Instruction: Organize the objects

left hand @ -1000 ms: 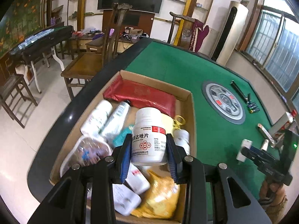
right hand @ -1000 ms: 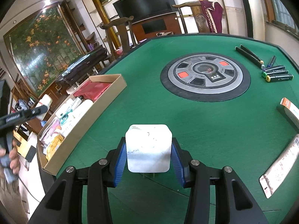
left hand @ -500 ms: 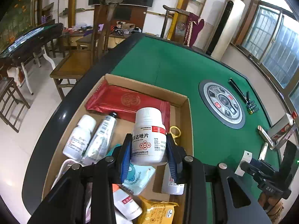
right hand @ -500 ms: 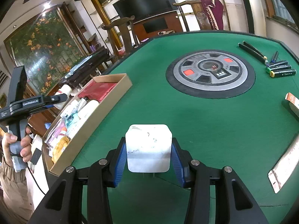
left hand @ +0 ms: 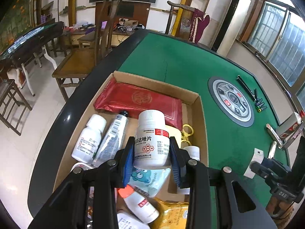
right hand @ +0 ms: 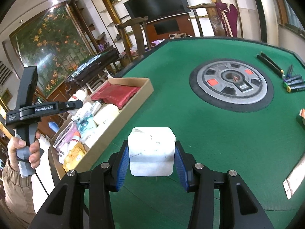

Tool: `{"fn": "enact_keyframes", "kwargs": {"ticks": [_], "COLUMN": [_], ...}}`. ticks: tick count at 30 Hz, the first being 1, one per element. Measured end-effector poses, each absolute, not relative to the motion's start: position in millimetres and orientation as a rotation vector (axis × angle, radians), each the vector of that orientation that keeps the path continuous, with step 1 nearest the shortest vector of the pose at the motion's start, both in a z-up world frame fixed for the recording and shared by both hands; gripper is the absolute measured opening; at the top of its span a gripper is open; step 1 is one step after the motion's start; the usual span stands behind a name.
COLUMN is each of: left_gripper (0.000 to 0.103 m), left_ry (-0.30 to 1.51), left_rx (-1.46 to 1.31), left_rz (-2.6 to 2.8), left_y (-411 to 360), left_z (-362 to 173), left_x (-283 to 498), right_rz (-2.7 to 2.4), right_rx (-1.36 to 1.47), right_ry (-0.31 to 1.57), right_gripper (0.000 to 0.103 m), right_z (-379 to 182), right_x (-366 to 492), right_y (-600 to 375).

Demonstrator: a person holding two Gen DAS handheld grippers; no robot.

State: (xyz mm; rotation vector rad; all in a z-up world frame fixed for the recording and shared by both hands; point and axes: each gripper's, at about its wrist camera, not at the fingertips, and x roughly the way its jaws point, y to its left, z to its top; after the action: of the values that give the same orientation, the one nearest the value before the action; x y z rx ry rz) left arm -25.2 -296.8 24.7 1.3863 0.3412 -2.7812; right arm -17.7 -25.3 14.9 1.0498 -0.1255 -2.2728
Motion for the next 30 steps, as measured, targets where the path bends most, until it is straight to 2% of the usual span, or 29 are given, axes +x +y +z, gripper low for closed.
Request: {"fn": "enact_keyframes", "kwargs": {"ticks": [11,30], "left_gripper": [0.034,0.034], "left_ry": [0.218,0.196], "left_rx": [1.465,1.569], "left_rz": [-2.724,-2.651], "left_y": [-304,-297], "left_z": [18,-6], "left_x": [-54,-78], "right_rz": [-2.253,-2.236], "right_rx": [1.051,1.012], "right_ry": [-0.098,-0.106], "right_gripper": [0.049,0.049], "right_z": [13,28], "right_x": [-17,-29], "right_y": [-45,-62]}}
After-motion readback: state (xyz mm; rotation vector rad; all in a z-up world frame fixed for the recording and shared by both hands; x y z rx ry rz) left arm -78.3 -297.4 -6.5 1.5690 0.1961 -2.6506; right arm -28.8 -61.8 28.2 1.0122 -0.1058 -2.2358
